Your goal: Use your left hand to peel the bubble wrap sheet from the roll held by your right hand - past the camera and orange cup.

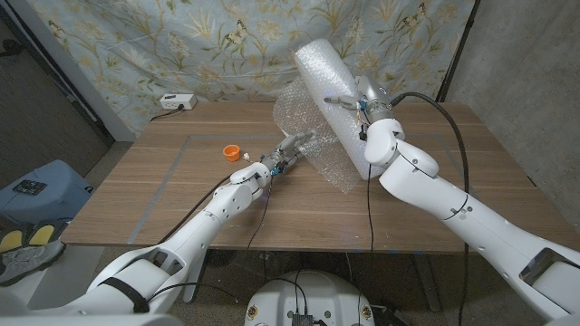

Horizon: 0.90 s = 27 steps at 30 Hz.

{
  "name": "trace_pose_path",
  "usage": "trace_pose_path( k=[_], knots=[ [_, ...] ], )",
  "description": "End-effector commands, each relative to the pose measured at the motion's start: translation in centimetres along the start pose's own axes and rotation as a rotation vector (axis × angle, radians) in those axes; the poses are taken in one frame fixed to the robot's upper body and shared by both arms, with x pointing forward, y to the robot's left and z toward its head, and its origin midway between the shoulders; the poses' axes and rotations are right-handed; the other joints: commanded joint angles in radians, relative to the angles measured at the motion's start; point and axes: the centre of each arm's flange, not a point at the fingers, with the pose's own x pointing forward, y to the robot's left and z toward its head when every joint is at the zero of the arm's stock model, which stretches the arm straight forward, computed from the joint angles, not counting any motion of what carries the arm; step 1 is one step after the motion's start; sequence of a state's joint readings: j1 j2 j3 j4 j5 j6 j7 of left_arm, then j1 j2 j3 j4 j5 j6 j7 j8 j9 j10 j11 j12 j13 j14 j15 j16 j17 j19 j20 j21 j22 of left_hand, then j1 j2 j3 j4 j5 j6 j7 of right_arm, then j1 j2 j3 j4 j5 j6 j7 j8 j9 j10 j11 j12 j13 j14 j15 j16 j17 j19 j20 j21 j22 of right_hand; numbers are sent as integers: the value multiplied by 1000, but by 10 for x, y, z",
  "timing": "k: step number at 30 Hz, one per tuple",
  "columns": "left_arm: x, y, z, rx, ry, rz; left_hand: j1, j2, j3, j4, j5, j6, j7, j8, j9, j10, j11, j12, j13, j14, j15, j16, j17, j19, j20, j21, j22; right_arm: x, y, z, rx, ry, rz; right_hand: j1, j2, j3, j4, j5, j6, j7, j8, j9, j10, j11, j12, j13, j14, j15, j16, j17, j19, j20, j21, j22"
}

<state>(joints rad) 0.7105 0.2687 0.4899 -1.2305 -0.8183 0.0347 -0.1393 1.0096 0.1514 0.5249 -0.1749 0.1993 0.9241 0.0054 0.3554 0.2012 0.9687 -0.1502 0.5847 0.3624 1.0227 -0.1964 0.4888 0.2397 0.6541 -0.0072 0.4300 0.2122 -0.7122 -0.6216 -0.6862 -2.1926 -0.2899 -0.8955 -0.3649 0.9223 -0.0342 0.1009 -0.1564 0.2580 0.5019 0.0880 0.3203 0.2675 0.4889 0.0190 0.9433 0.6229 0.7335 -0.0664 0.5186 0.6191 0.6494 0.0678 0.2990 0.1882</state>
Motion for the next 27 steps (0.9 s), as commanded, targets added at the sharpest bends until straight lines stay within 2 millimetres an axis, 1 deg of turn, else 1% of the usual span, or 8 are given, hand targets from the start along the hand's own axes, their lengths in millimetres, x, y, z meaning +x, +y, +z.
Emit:
trace_pose_path(
  k=[1, 8, 9, 15, 18, 19, 24, 27],
  knots=[
    [-3, 0, 4, 18, 10, 28, 24, 1, -1, -5, -3, 18, 6, 6, 5, 31, -15, 18, 16, 28, -8, 16, 12, 11, -5, 12, 5, 1, -3, -6, 39, 16, 47, 93, 104, 24, 21, -8, 4, 4, -1, 2, 9, -2, 5, 48, 20, -67, 1, 5, 1, 7, -6, 4],
    [-3, 0, 8, 12, 31, 10, 35, -2, -2, -6, -4, 20, 6, 4, 6, 30, -15, 26, 28, 30, -10, 15, 14, 10, -7, 17, 6, 5, -7, -17, 105, 45, 101, 91, 106, 25, 22, -14, 4, 9, -5, 1, 10, 3, 5, 48, 22, -59, -3, 5, 1, 9, -7, 4],
    [-2, 0, 9, 13, 35, 6, 38, -2, -3, -6, -5, 22, 6, 4, 6, 31, -15, 28, 31, 30, -10, 15, 16, 10, -7, 19, 6, 6, -7, -19, 115, 47, 114, 91, 108, 26, 22, -15, 4, 9, -6, 1, 8, 7, 5, 49, 21, -60, -2, 7, 1, 10, -7, 4],
    [0, -3, 15, 22, 55, -17, 45, -3, -3, -6, -5, 23, 7, 2, 6, 30, -17, 34, 40, 30, -8, 13, 17, 8, -7, 22, 7, 9, -9, -31, 173, 70, 152, 92, 108, 27, 20, -20, 2, 16, -11, -1, 7, 15, 3, 45, 21, -54, -5, 9, 1, 15, -8, 4],
    [2, -5, 18, 23, 61, -34, 46, -4, -4, -4, -6, 24, 7, 1, 6, 29, -15, 36, 44, 28, -7, 11, 17, 5, -7, 23, 7, 11, -11, -38, 231, 76, 182, 91, 109, 28, 20, -23, 4, 17, -12, -1, 12, 10, 3, 43, 25, -55, -6, 9, 2, 15, -9, 4],
    [2, -6, 20, 26, 70, -50, 47, -4, -4, -3, -6, 24, 7, 1, 7, 28, -17, 36, 46, 28, -8, 10, 17, 6, -8, 23, 7, 11, -12, -42, 254, 82, 196, 91, 110, 28, 20, -24, 4, 17, -13, -1, 11, 13, 3, 44, 25, -52, -6, 10, 2, 15, -9, 4],
    [-1, -7, 24, 30, 88, -72, 47, -6, -5, 1, -6, 25, 7, -1, 7, 28, -16, 40, 53, 28, -7, 6, 16, 2, -8, 26, 7, 11, -12, -45, 228, 88, 189, 90, 110, 28, 21, -27, 5, 18, -14, 0, 12, 14, 4, 45, 24, -52, -5, 13, 4, 16, -8, 5],
    [-5, -6, 26, 29, 100, -79, 48, -6, -5, 1, -6, 25, 8, -2, 7, 27, -14, 41, 56, 28, -8, 6, 18, 2, -8, 28, 7, 11, -14, -47, 242, 90, 196, 91, 111, 29, 20, -28, 5, 18, -15, 0, 11, 13, 5, 46, 26, -52, -6, 13, 4, 16, -9, 5]
  ],
)
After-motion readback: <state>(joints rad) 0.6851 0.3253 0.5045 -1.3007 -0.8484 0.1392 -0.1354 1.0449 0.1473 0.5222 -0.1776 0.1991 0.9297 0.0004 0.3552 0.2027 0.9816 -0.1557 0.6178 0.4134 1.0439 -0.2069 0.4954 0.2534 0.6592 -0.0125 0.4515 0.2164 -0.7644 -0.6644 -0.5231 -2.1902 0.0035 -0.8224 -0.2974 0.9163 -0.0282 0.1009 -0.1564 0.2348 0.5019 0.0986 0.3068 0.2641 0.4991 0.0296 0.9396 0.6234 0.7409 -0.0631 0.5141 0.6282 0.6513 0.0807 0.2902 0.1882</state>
